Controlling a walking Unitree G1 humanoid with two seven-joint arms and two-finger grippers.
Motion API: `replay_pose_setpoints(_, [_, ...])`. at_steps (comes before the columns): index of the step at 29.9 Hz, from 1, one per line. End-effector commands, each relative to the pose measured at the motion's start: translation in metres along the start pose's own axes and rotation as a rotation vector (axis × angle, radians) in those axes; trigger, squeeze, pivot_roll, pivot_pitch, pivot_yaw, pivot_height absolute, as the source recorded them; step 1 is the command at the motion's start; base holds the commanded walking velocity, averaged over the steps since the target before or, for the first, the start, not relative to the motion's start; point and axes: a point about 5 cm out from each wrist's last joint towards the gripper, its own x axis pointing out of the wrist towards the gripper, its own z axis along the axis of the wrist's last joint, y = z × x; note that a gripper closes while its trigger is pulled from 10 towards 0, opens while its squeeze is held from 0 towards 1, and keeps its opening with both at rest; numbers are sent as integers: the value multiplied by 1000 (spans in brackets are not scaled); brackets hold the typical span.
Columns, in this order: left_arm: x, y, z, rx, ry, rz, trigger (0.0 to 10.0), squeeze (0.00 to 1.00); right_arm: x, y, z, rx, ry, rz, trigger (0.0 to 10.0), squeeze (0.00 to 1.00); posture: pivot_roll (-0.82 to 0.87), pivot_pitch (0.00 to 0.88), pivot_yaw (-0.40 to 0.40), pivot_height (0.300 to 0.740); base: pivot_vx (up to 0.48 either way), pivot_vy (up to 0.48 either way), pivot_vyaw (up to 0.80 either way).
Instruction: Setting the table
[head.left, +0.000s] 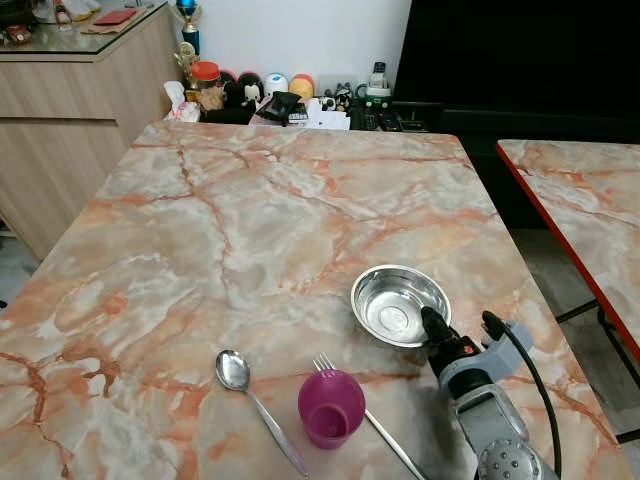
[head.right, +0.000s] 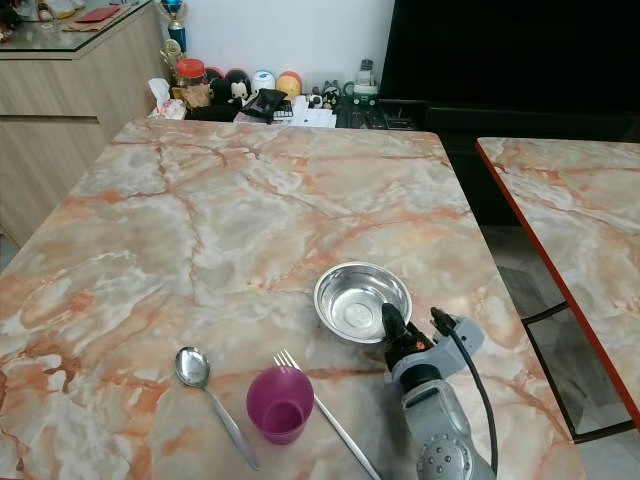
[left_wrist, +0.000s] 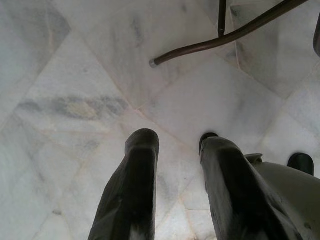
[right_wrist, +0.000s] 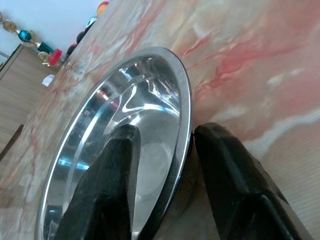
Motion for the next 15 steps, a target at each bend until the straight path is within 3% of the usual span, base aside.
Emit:
replay_pose_setpoints(1, [-2,1,-6,9,21,-2,10000,0,2,-1,0,4,-6,-10,10000,0,-10,95,-32,740,0,0,0])
replay_pose_setpoints(3, [-2,0,-6,8,21,-3,10000,0,2,0,0,8,-9,-7,10000,0,-11,102,-34,740,0,0,0])
replay_pose_setpoints(4, [-2,0,-6,7,21,-3,10000,0,2,0,0,9,-9,-5,8627,0,-11,102,-34,740,0,0,0])
replay_pose_setpoints(5, [-2,-1,-6,6,21,-4,10000,0,2,1,0,11,-9,-4,3882,0,-11,104,-34,740,0,0,0])
replay_pose_setpoints(6, [-2,-1,-6,6,21,-4,10000,0,2,1,0,11,-9,-4,3882,0,-11,104,-34,740,0,0,0])
replay_pose_setpoints(7, [-2,-1,-7,5,22,-4,10000,0,1,1,-1,10,-9,-5,2039,0,-11,104,-34,740,0,0,0])
replay_pose_setpoints(12, [-2,-2,-8,3,24,-4,10000,0,2,2,-2,12,-7,-7,667,0,-7,117,-34,740,0,0,0])
replay_pose_setpoints(15, [-3,-2,-8,3,25,-3,10000,0,3,3,-3,14,-7,-5,941,0,-7,117,-34,740,0,0,0])
